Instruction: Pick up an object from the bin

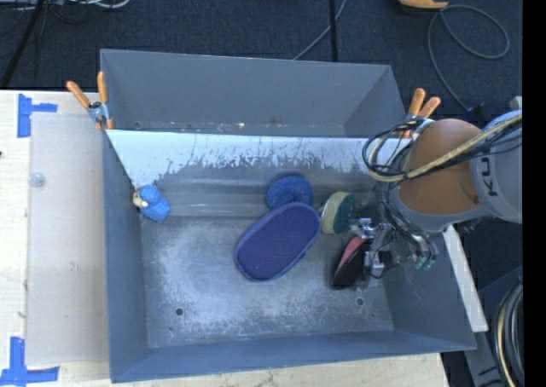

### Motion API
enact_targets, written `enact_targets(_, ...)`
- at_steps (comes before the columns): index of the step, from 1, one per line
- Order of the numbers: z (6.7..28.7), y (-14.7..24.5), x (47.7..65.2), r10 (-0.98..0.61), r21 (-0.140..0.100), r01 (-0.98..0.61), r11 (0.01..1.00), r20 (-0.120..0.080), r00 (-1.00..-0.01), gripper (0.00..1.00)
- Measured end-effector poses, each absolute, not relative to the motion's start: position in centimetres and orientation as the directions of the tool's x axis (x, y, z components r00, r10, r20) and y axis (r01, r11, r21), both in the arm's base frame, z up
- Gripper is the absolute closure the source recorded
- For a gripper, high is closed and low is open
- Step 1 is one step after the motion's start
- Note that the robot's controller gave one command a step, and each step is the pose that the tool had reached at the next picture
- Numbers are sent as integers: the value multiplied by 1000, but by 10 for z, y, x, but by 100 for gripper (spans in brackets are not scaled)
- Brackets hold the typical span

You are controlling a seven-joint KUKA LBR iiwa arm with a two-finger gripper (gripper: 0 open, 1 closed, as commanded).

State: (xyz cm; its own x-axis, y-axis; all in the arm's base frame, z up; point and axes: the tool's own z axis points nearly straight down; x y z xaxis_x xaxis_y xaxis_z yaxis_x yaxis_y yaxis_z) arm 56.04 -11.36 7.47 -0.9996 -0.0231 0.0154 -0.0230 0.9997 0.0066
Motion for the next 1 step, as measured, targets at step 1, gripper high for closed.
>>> enact_targets(1,79,-113,559,-24,7,-24,1000,18,-1000,100)
